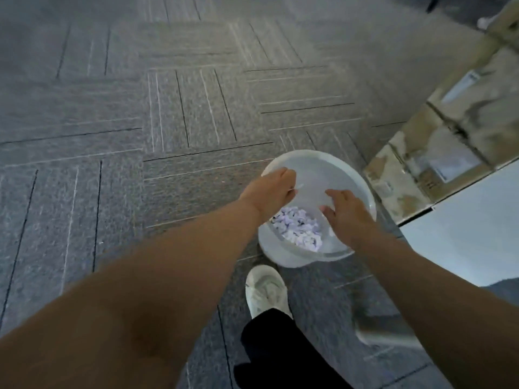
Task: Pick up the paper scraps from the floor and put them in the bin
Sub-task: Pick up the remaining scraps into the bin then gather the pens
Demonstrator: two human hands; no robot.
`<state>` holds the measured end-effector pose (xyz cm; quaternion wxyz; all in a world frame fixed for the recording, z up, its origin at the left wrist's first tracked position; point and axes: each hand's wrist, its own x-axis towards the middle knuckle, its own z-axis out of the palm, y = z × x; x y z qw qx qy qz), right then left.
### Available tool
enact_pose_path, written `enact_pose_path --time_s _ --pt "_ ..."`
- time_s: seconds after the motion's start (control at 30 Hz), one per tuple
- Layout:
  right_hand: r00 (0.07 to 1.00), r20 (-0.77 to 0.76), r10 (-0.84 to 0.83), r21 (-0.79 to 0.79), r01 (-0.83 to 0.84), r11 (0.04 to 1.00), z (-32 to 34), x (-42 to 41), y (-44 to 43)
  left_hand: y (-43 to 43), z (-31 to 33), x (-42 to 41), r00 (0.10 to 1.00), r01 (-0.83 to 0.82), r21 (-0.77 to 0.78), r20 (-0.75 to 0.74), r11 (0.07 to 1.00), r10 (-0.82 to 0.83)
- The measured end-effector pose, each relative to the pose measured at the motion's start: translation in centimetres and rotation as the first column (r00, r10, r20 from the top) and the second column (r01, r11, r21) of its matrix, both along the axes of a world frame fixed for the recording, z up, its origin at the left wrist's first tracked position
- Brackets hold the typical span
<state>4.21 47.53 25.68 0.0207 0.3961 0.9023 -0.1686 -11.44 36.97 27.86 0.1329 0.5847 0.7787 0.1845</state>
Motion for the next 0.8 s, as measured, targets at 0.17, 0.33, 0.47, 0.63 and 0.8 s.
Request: enact_pose_path --time_s 0.17,0.33,0.47,0.63,0.8 --pt "0.987 0.151 0.058 -0.026 -0.054 0.998 -0.2 3.1 0.5 3.5 -2.8 2.4 0.983 0.112 -0.326 -0.102 0.939 -0.152" --pt "0.982 0.157 0.106 0.037 -0.113 0.993 0.8 3.4 -0.9 1.0 -3.2 2.0 0.938 0.024 -0.343 -0.318 0.939 -0.141" --pt "0.983 0.022 0.183 0.065 -0.184 0.981 1.9 1.0 -3.1 -3.5 -2.2 0.2 0.936 -0.068 -0.251 -0.351 0.966 -0.026" --pt "0.919 -0.132 0.372 0.164 -0.35 0.922 2.3 -5.5 -8.9 -12.6 -2.5 -4.7 0.939 -0.238 -0.245 -0.307 0.94 0.157" --pt "0.854 -0.102 0.51 0.118 -0.498 0.859 -1.6 -12.0 -15.3 -21.8 -5.2 -9.7 0.917 -0.37 -0.298 -0.269 0.88 0.295"
